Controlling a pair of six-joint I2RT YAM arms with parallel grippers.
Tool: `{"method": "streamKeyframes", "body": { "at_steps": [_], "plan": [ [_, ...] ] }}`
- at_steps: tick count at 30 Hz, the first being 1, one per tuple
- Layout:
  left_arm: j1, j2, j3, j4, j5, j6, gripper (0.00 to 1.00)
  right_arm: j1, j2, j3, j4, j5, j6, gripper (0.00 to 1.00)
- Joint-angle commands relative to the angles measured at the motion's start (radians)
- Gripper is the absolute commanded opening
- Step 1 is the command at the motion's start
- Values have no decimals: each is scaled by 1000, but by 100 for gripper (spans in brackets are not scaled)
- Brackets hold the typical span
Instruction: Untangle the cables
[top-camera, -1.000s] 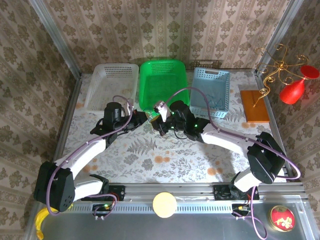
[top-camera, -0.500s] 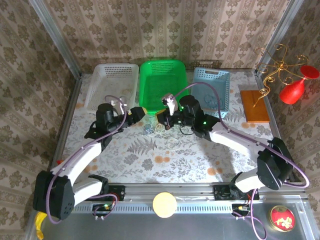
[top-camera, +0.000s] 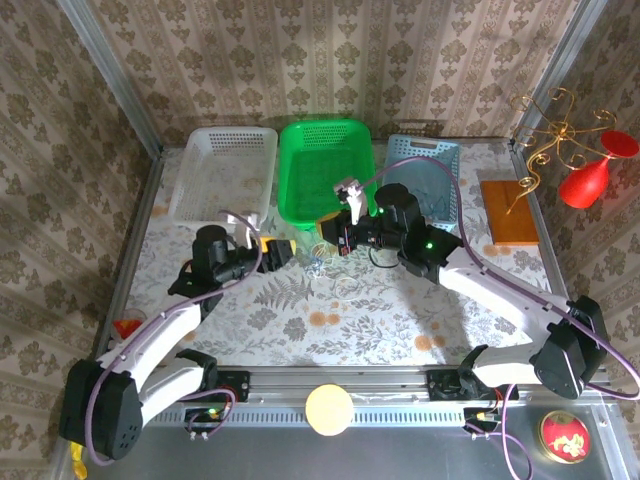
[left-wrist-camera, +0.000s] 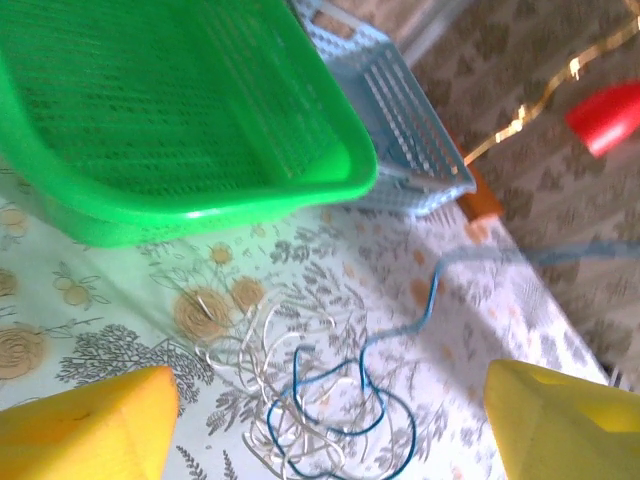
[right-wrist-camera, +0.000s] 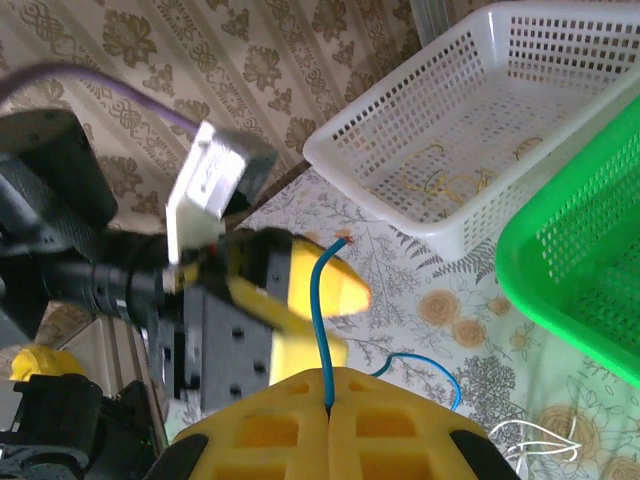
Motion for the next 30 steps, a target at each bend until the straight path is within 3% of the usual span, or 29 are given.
{"method": "streamKeyframes", "body": {
  "at_steps": [1,20,23,27,30],
  "plan": [
    [-72,-5,-20,39,-21,171,81,-4,-32,37,-32,-20,28,0],
    [-175,346,91,325,-70,209,82,30,-62,84,-31,-71,85,0],
    [-192,416,95,398,-73,194,71,29,-63,129,-47,-68,92,0],
    [-195,477,48,502,-69,162,35,16,-68,237,-91,-68,99,0],
    [-196,495,3,538,-73,146,30,-17,-74,318,-103,-72,125,0]
  ]
}}
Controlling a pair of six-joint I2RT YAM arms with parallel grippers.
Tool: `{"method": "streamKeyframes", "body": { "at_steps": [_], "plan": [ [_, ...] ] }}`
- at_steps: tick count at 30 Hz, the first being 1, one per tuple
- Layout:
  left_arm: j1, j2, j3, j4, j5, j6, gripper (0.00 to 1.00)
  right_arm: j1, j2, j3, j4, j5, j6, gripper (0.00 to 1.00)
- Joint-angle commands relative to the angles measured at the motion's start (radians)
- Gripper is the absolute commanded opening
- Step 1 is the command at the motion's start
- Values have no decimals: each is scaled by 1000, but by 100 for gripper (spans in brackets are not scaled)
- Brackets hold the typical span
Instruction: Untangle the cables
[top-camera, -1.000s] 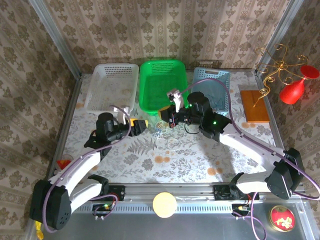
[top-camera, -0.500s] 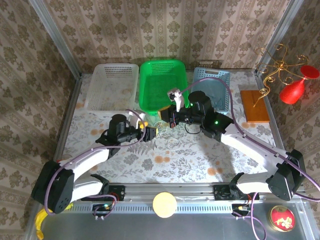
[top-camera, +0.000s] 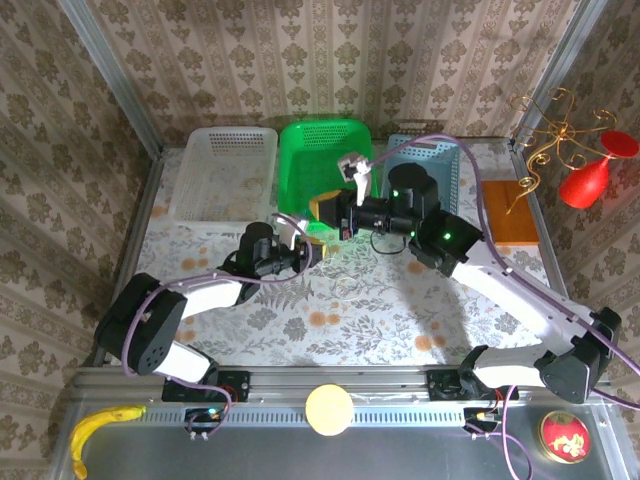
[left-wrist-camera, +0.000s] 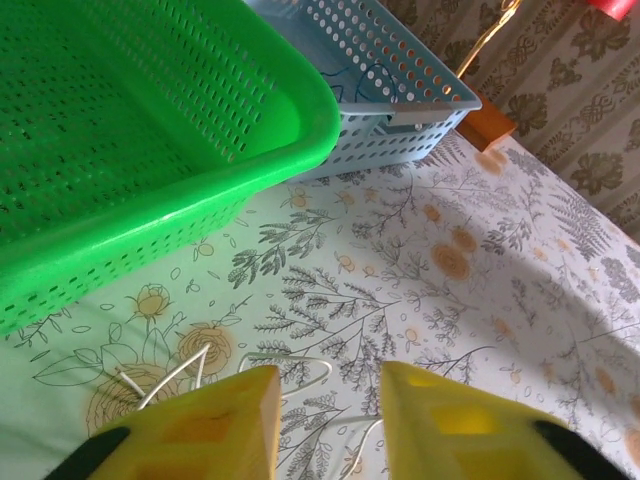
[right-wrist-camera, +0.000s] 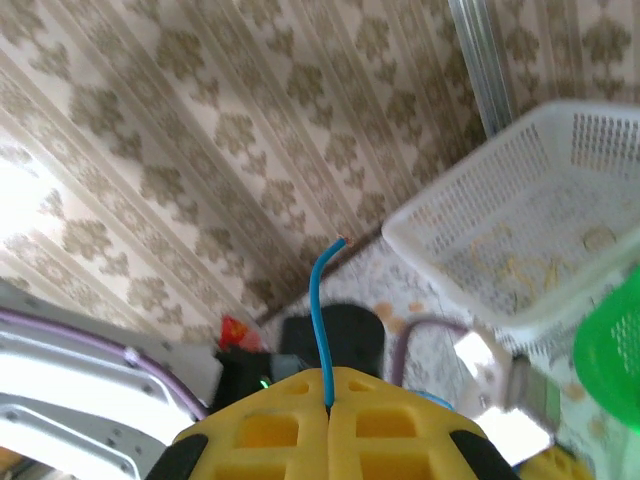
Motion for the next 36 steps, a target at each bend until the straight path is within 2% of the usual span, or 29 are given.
{"method": "streamKeyframes", "body": {
  "at_steps": [1,8,12,17,22,23,25,26,36],
  "plan": [
    [-3,15,-53,99,-1,-26,29,-40,-40,103,-8,-25,43,0],
    [-2,11,-140,144,-14,-46,30,-159,-51,217,26,-10,128,0],
    [-3,9,-157,155,-17,-52,31,-188,-51,236,25,18,135,0],
    [2,11,-166,153,-16,-55,38,-230,-46,266,33,32,152,0],
    [10,12,-176,156,-9,-60,39,-261,-26,338,10,30,148,0],
    [12,12,-179,157,-7,-62,38,-266,-21,355,5,28,148,0],
    [16,15,-183,162,-2,-64,27,-275,-13,382,-1,23,149,0],
    [17,14,-186,165,0,-66,24,-277,-8,392,-2,21,148,0],
    [29,15,-197,169,7,-75,22,-296,8,476,-43,27,122,0]
  ]
}}
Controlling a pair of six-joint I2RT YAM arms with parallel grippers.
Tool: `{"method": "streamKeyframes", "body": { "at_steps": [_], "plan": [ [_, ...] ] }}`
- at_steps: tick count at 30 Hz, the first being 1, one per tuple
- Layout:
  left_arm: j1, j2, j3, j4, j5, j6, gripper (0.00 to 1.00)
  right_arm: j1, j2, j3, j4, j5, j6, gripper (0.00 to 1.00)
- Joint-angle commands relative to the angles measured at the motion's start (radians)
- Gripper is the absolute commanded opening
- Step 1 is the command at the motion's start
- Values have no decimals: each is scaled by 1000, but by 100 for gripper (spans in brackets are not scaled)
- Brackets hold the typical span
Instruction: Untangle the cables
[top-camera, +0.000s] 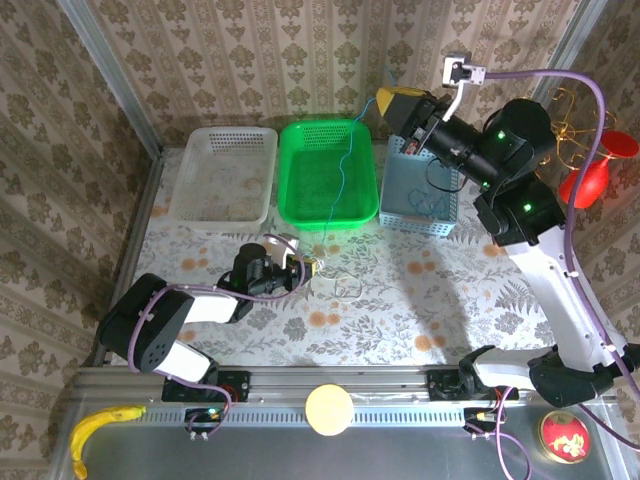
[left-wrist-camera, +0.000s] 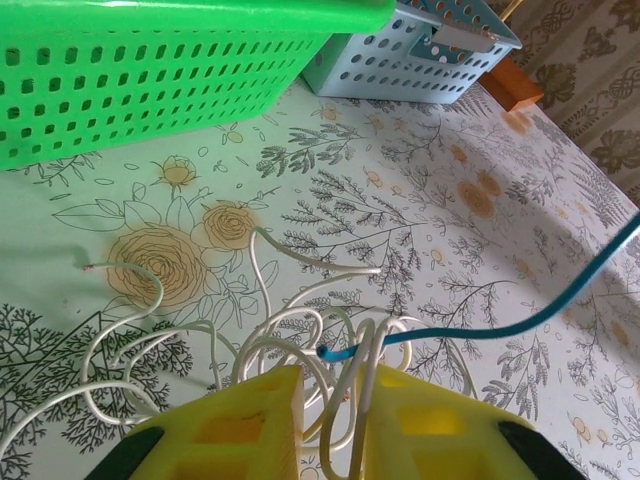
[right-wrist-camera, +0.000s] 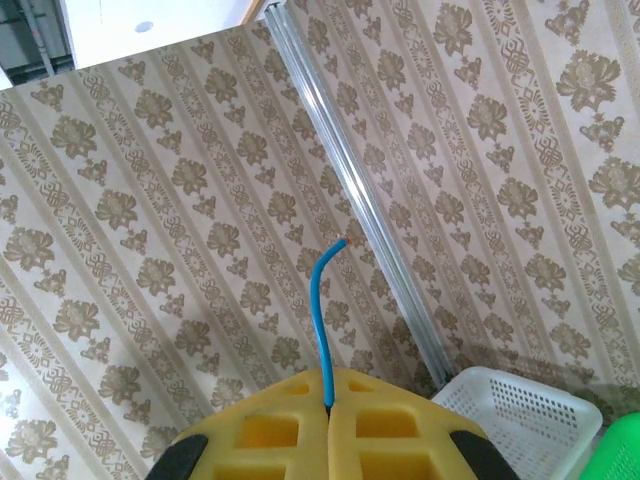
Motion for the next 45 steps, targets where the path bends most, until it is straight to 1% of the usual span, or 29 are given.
{"method": "streamKeyframes", "body": {
  "at_steps": [1,6,10,14,18,19,23,27,28,30,36,41,45],
  "plan": [
    [10,6,-17,23,13,-11,24,-17,8,55,-23,13,-17,0],
    [16,15,-20,20,18,-13,32,-37,30,123,-52,6,-26,0],
    [21,30,-20,23,24,-19,33,-56,45,172,-69,3,-26,0],
    [25,48,-20,38,33,-27,24,-71,56,201,-77,-6,-22,0],
    [32,60,-20,43,28,-37,1,-85,61,219,-81,-15,-13,0],
    [34,60,-21,45,26,-41,0,-86,62,221,-81,-19,-10,0],
    [39,57,-27,68,41,-49,0,-89,63,221,-83,-38,-2,0],
    [38,31,-22,70,67,-51,32,-90,61,209,-81,-61,9,0],
    [37,23,-20,68,73,-49,38,-90,61,204,-77,-67,13,0],
    [31,-2,-9,44,85,-39,45,-89,58,193,-66,-80,23,0],
    [-15,-81,69,-113,102,38,58,-88,54,175,-34,-115,59,0],
    [-58,-113,159,-206,100,100,64,-80,54,167,-7,-139,95,0],
    [-98,-114,259,-305,111,167,66,-54,54,153,5,-150,104,0]
  ]
}}
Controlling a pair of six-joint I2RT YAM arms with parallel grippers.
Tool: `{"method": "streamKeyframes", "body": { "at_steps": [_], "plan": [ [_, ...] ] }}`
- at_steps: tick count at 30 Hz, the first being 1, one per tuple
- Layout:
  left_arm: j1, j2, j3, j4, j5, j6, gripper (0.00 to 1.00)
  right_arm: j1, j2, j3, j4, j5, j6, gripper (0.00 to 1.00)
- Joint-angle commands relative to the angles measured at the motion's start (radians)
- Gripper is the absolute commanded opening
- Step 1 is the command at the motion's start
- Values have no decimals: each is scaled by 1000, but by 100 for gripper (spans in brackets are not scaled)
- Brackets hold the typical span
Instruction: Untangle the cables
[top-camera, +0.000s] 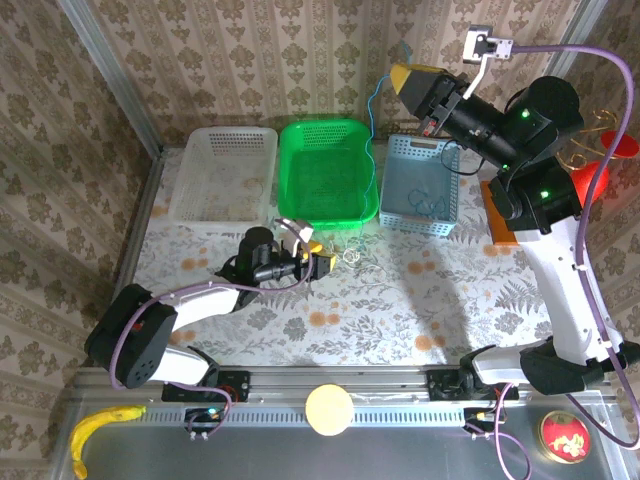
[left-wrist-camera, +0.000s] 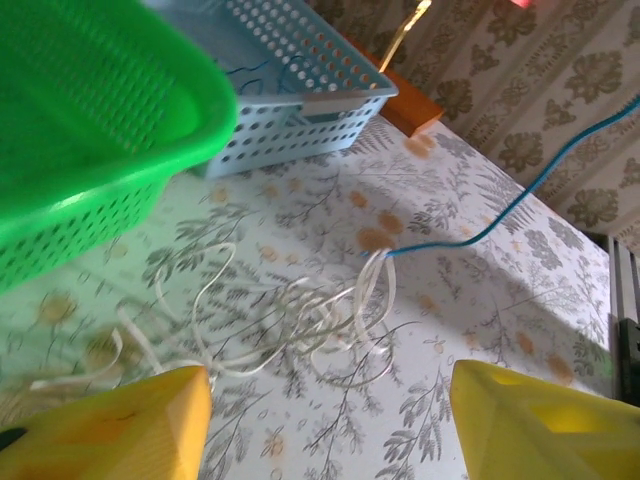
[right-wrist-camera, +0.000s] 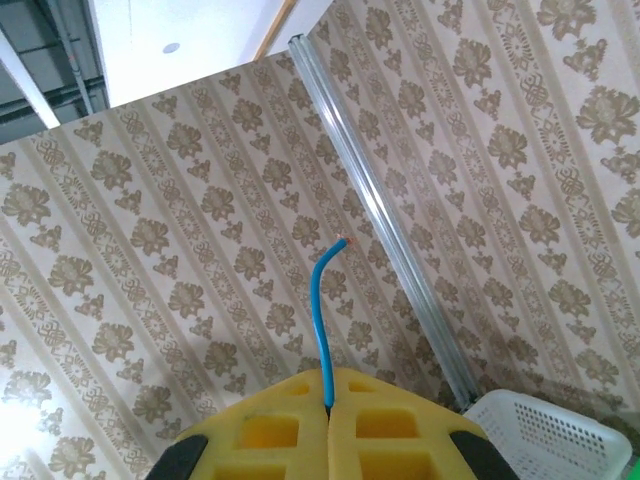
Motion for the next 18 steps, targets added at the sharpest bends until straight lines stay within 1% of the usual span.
{"method": "streamKeyframes", "body": {
  "at_steps": [1,5,12,18],
  "plan": [
    [-32,-15,86,-118,30,101,66,24,-8,-13,45,-37,28,0],
    [-58,8,153,-152,49,136,68,58,-1,-14,42,-33,20,0],
    [-83,67,206,-134,105,138,72,122,22,26,3,-25,-13,0],
    [-95,109,221,-94,81,128,73,164,31,54,-9,-24,-17,0]
  ]
}}
